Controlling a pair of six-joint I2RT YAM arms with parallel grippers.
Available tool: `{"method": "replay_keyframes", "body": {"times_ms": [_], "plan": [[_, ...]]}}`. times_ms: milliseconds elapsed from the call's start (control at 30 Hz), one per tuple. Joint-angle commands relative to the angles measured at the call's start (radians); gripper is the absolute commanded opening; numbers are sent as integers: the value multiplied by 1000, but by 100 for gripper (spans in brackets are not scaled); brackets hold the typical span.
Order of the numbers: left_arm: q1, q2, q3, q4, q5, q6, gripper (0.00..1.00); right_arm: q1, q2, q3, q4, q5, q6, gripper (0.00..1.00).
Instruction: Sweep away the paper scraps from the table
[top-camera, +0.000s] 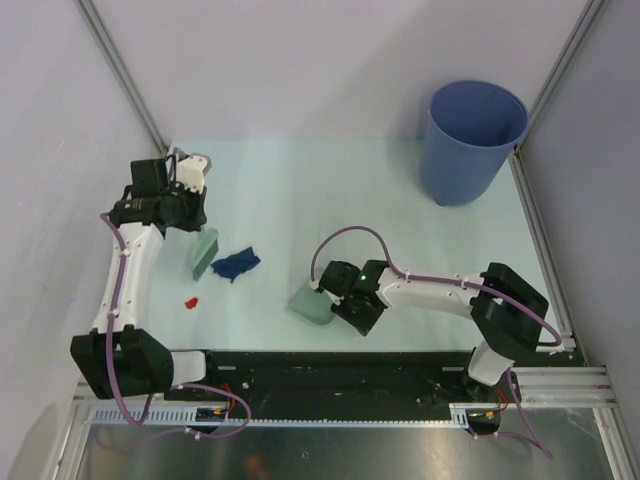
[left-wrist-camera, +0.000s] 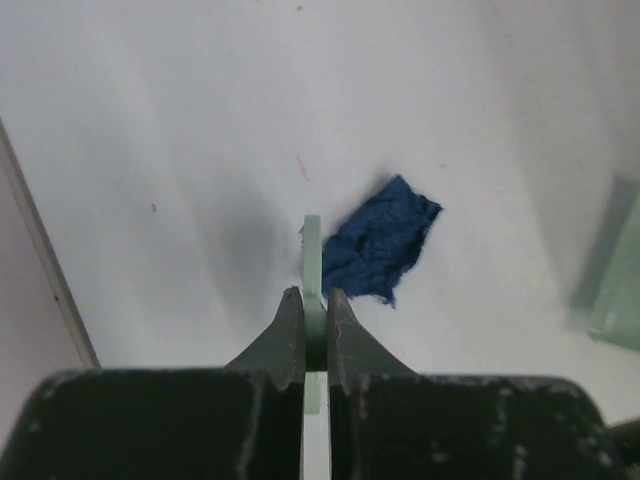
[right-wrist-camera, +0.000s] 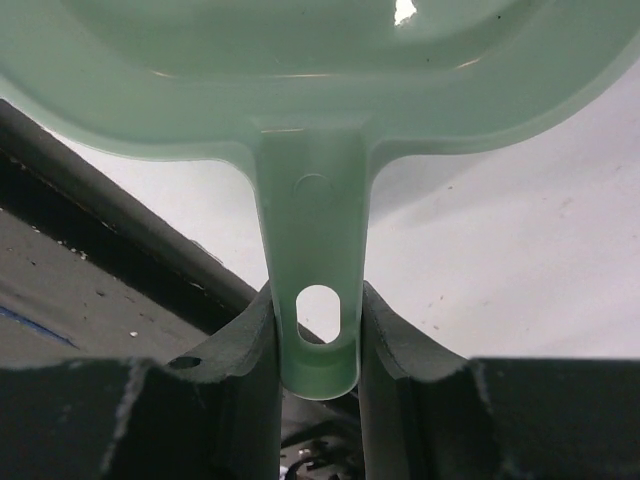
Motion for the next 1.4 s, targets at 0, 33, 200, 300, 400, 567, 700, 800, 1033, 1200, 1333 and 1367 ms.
{"method": "replay_keyframes", "body": {"times_ms": [0,33,200,300,400,567,700,800,1033,1200,1333,1367], "plan": [[5,56,-38,80,-115,-26,0,1,69,92,-48,-8,-38,0],[5,61,-41,89,-104,-33,0,1,92,109,-63,-8,-41,0],[-55,113,-46,102,-9,-36,0,1,208,226,-77,-5,-81,0],[-146,139,-69,94,138,-19,0,-3,259,282,-74,-8,-118,0],[-234,146,-75,70,330,-12,0,-10,281,313,-52,-14,-132,0],[-290,105,-32,14,480,22,0,-29,284,324,1,1,-118,0],[-286,47,-9,2,393,30,0,-27,275,323,-2,17,-106,0],[-288,7,17,2,271,21,0,-21,256,318,-17,20,-101,0],[-248,-48,112,2,65,-4,0,-15,181,304,-54,41,-92,0],[-153,-64,138,3,12,-16,0,-16,80,301,-83,59,-89,0],[-75,-59,121,5,5,-4,0,-41,-1,304,-123,78,-92,0],[-66,-58,114,5,2,4,0,-52,-17,309,-130,78,-93,0]]}}
